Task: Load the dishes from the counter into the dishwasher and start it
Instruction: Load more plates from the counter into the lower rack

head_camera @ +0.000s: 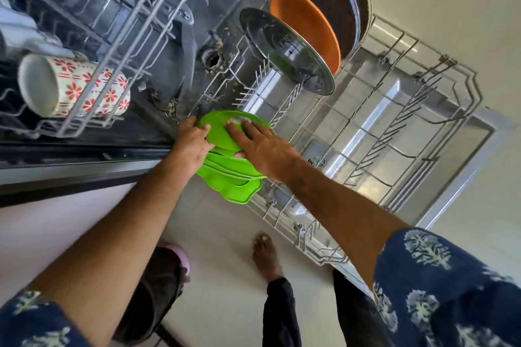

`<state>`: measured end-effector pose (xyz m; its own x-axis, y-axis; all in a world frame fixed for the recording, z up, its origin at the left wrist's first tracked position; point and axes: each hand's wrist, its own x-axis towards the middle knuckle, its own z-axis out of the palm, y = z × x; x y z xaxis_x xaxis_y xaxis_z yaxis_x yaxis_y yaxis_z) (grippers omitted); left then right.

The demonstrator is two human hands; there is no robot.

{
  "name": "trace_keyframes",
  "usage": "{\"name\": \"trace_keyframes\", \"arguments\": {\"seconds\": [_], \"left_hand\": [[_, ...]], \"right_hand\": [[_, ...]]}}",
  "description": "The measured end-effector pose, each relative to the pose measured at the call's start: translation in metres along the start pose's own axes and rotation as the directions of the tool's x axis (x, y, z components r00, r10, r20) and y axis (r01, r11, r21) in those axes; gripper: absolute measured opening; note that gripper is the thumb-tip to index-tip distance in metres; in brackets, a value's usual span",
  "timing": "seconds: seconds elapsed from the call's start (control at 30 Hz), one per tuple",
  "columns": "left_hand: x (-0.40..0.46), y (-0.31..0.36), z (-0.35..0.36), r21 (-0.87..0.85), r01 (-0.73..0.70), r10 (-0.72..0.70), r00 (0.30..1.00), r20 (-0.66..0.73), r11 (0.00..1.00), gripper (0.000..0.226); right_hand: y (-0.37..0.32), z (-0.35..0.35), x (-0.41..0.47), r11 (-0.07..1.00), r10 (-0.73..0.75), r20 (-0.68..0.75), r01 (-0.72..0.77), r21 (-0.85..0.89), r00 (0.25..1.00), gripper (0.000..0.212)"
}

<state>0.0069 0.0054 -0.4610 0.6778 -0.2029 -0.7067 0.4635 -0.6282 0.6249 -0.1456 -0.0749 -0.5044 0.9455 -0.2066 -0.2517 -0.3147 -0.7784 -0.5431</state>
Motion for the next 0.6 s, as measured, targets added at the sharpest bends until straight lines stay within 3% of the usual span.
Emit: {"name": "trace_keyframes", "arguments": {"seconds": [0.27, 0.43, 0.6], "left_hand": [[-0.016, -0.008, 0.013, -0.154, -0.021, 0.016, 0.999, -0.037, 0.988, 0.036], [-0.021, -0.016, 0.012, -0.122, -0.107, 0.108, 0.994, 0.002, 0.987, 0.057], [-0.004, 0.005, 0.009, -0.113, -0.047, 0.043, 0.998, -0.034, 0.993, 0.039]], "right_hand": [[0.001, 0.007, -0.015, 0.997, 0.023, -0.047, -0.020, 0.071, 0.999, 0.064], [0.004, 0.008, -0.034, 0.983, 0.035, -0.048, -0.026, 0.180, 0.998, 0.066], [-0.003, -0.006, -0.017, 0.973, 0.097, -0.071, -0.079, 0.218, 0.993, 0.068]]}}
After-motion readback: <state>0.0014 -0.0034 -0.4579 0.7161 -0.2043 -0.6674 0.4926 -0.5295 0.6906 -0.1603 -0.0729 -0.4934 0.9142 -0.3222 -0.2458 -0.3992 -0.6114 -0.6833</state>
